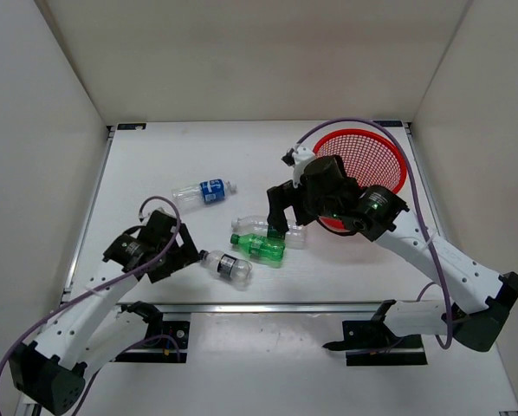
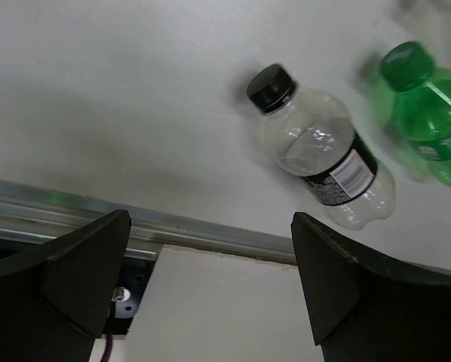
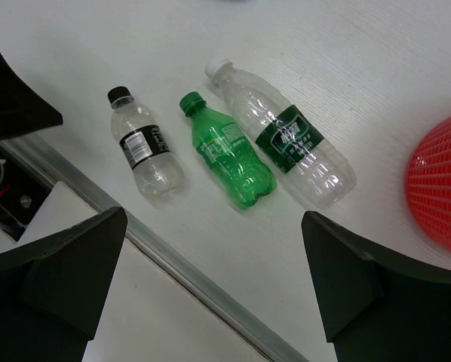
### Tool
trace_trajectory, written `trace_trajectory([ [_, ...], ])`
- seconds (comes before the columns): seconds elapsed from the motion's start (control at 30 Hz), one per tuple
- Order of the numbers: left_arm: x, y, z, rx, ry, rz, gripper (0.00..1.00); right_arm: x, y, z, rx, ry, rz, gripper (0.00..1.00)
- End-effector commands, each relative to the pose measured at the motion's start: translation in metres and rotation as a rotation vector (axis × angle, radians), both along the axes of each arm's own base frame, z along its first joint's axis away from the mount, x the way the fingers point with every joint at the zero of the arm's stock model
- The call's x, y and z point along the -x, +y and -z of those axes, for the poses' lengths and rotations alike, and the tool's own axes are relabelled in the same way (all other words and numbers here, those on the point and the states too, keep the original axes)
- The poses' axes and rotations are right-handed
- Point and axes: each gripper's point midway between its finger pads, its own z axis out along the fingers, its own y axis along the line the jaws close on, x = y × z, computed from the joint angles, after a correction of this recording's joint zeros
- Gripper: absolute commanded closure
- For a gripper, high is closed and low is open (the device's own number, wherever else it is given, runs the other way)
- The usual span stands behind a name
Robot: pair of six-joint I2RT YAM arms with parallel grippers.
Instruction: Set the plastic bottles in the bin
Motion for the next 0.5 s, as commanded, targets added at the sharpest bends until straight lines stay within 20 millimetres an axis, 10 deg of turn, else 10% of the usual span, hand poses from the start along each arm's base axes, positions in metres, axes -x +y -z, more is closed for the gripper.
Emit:
trace_trajectory([
  [0.0,0.004,-0.025,0.02,0.205,0.041,-0.175,0.01,-0.011,-0.011,-0.002,0.029,-0.024,0.095,0.01],
  [0.47,-0.039,-0.051,0.035,0.351,-0.08,-0.348,0.01,-0.012,-0.027,0.006,-0.001,0.027,0.08,0.01],
])
